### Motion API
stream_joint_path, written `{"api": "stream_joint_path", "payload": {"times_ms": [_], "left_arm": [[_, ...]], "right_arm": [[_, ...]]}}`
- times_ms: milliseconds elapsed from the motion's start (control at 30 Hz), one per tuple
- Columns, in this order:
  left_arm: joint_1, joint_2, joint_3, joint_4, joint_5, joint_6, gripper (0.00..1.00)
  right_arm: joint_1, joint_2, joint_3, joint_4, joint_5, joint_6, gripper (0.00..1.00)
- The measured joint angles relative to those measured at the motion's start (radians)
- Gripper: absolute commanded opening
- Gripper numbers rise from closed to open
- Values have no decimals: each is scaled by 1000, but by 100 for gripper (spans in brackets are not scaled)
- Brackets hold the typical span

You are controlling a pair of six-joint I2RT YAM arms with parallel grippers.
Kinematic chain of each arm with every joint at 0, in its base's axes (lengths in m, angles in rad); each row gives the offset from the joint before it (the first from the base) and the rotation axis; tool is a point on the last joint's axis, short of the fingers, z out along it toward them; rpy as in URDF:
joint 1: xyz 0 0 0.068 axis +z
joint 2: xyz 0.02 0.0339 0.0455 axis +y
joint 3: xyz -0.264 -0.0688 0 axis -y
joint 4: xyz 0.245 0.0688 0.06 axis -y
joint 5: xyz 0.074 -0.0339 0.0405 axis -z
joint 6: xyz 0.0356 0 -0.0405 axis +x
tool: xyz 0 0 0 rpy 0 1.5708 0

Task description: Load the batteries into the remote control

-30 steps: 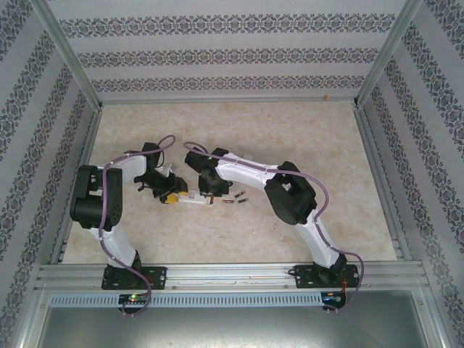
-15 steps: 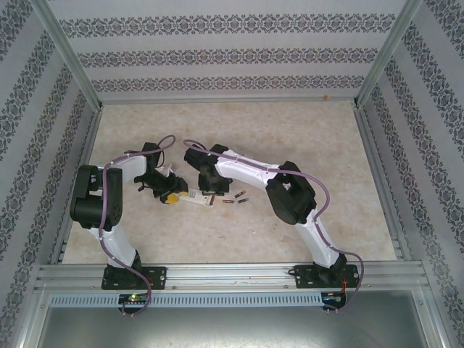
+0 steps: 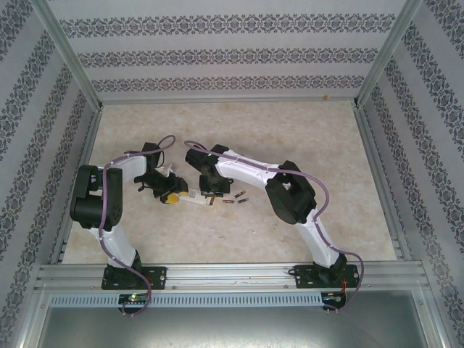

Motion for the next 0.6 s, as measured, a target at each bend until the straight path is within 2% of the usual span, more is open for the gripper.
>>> {"api": "stream_joint_path", "payload": {"times_ms": [200,400,600], "left_arm": [[0,0,0,0,0,0,50],[0,0,0,0,4,0,52],[0,-11,2,-1,11,-6,69]], "right_arm": [[0,8,-1,10,-10,-1,17],[-20,-45,-48,17,6,-1,29],[-104,-266,-276,88,39,78,33]]}}
